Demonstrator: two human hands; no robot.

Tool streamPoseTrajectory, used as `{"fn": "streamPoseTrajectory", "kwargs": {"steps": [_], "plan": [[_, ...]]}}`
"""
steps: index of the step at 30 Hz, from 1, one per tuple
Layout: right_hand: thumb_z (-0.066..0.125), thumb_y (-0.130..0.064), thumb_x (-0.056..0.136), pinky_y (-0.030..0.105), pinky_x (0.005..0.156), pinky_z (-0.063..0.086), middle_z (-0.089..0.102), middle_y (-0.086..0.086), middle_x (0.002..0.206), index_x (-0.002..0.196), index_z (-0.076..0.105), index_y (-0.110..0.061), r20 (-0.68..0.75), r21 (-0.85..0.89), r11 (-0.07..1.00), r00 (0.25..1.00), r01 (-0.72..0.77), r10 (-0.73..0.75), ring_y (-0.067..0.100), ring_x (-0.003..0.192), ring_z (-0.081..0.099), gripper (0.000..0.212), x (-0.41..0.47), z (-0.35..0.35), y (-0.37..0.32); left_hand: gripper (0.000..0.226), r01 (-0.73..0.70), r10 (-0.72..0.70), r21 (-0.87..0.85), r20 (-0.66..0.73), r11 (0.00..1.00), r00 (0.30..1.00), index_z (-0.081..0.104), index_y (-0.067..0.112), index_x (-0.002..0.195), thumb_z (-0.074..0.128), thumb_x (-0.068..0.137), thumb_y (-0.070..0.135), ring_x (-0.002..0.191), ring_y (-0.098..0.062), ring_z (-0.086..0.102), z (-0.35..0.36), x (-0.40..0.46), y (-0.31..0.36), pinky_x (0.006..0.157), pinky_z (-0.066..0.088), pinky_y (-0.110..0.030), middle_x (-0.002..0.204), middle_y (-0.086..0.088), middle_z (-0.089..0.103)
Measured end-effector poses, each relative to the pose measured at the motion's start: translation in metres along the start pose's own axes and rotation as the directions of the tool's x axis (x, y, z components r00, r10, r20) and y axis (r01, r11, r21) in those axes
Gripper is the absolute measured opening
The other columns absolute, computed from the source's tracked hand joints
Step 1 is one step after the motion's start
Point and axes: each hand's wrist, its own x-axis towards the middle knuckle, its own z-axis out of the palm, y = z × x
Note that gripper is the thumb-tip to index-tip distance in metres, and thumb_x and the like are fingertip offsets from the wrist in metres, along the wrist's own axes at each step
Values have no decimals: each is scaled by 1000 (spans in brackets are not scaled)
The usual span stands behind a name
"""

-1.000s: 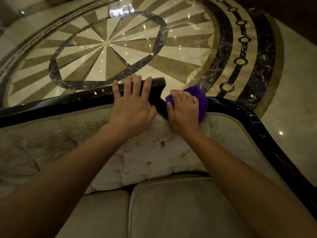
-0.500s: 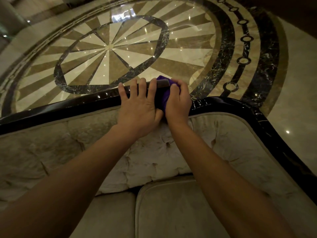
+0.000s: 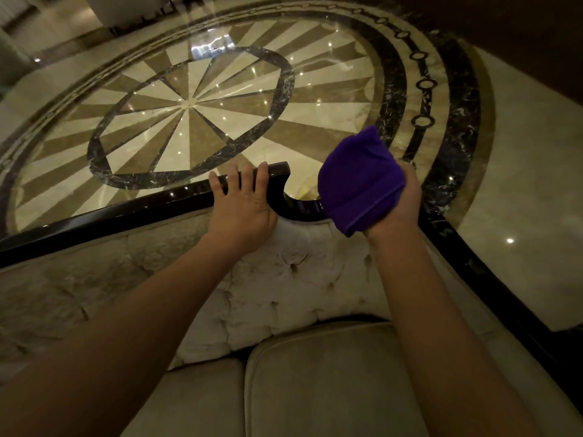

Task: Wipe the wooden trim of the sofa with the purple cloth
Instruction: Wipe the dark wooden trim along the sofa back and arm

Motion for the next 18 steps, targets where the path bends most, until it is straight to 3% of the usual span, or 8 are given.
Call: {"fn": "streamPoseTrajectory", "kwargs": {"steps": [4,7,10,12,14,16,18], "plan": [[57,-42,97,38,85,54,74,1,101,95,77,-24,1,-48,998,999,-37,37,27,102,64,27,-41,-25,-36,79,17,-14,-31,96,999,995,3,14,164,36,99,46,158,-43,7,-13,-1,2,123,0,-71,169,-19,15],[59,-42,95,42,94,48,65,4,118,116,67,-23,-1,-89,996,1000,-25,25,29,113,58,29,-72,-42,-60,75,87,-59,-204,138,975,989,14,18,164,43,100,44,158,-38,11,-29,4,1,125,-2,-66,169,-15,21],[61,-57,94,47,104,53,73,5,131,128,74,-22,72,-105,994,997,6,1,33,122,67,50,-106,-61,-80,63,209,-168,-377,138,903,976,38,15,158,48,101,39,154,-37,25,-48,-3,-2,126,15,-59,164,-17,34],[58,-74,89,54,106,53,71,9,137,128,76,-23,143,-194,981,989,6,23,35,125,68,66,-132,-71,-89,56,270,-271,-507,73,819,960,50,11,149,53,99,37,147,-38,35,-61,-25,7,120,30,-55,158,-18,42],[58,-77,86,50,99,58,72,9,136,134,72,-23,141,-297,955,988,-16,61,34,123,70,75,-161,-77,-88,49,252,-283,-714,78,654,956,57,12,144,56,100,32,137,-32,47,-76,-61,25,111,40,-46,148,-14,53],[65,-69,85,42,87,61,75,8,131,131,73,-23,126,-389,920,986,-52,109,31,116,73,66,-192,-78,-77,37,215,-160,-861,158,462,975,63,17,136,58,102,30,120,-20,58,-92,-104,42,92,46,-28,126,0,65],[75,-53,84,37,80,62,78,8,122,121,78,-21,111,-438,895,983,-86,148,31,108,75,49,-225,-82,-61,31,185,86,-914,231,362,969,64,27,131,59,103,37,114,-9,63,-106,-149,56,82,43,-20,116,16,67]]}}
